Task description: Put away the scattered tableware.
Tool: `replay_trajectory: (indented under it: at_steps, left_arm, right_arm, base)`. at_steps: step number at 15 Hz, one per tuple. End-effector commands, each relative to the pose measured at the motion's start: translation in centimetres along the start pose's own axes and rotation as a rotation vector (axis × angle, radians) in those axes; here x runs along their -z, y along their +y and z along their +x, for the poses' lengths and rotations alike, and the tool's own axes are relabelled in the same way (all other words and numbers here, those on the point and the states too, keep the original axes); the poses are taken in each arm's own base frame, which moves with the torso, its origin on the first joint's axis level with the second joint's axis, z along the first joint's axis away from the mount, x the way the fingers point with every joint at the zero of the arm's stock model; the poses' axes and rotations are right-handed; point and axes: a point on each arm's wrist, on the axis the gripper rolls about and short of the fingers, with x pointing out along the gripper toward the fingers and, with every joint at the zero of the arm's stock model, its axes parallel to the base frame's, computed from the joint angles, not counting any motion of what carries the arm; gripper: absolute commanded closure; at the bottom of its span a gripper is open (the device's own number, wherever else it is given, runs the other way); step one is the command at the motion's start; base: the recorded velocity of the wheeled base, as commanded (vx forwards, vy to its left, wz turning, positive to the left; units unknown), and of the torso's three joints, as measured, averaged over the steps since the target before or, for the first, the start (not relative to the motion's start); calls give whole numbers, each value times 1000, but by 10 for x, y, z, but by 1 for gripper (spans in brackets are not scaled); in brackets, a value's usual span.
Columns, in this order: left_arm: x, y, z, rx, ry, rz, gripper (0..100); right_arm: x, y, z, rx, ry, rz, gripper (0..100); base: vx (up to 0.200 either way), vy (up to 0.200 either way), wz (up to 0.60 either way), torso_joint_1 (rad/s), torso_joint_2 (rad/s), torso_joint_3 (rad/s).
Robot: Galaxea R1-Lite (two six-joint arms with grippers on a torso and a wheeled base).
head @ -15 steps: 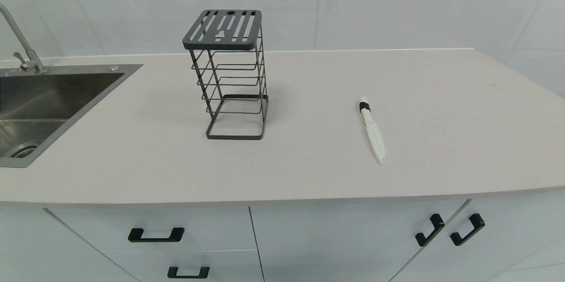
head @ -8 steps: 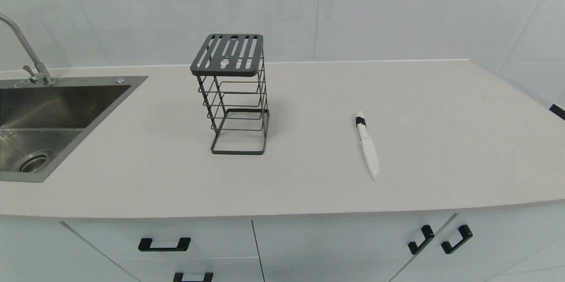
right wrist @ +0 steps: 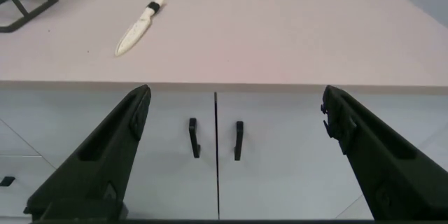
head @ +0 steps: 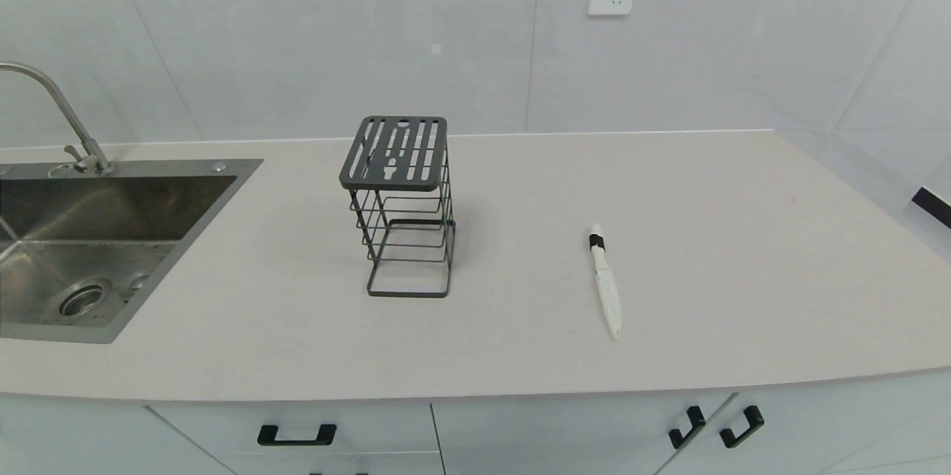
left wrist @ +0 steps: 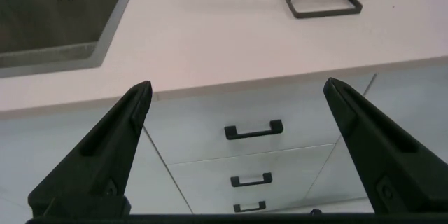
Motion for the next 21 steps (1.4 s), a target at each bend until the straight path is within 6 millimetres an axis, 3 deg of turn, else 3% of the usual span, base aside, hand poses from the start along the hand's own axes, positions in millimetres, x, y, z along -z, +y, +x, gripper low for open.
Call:
replay_trajectory:
  at_steps: [1,6,11,21]
  left_arm:
    - [0,0,0,1,1,-1,0]
    - [0,0,0,-3,3,-19,0]
    - [0,0,0,-2,3,-16,0]
    - [1,0,0,-3,6,-58,0]
  right_arm:
    - [0,0,0,0,2,0,0]
    - [0,0,0,0,2,0,0]
    - [0,0,0,0,2,0,0]
    - [0,0,0,6,2,0,0]
  base:
    - [0,0,0,271,-569,-305]
    - [40,0,0,244,-530,-279]
    - [200,0,0,30,-32,-23]
    - [0,0,0,11,-22,-11]
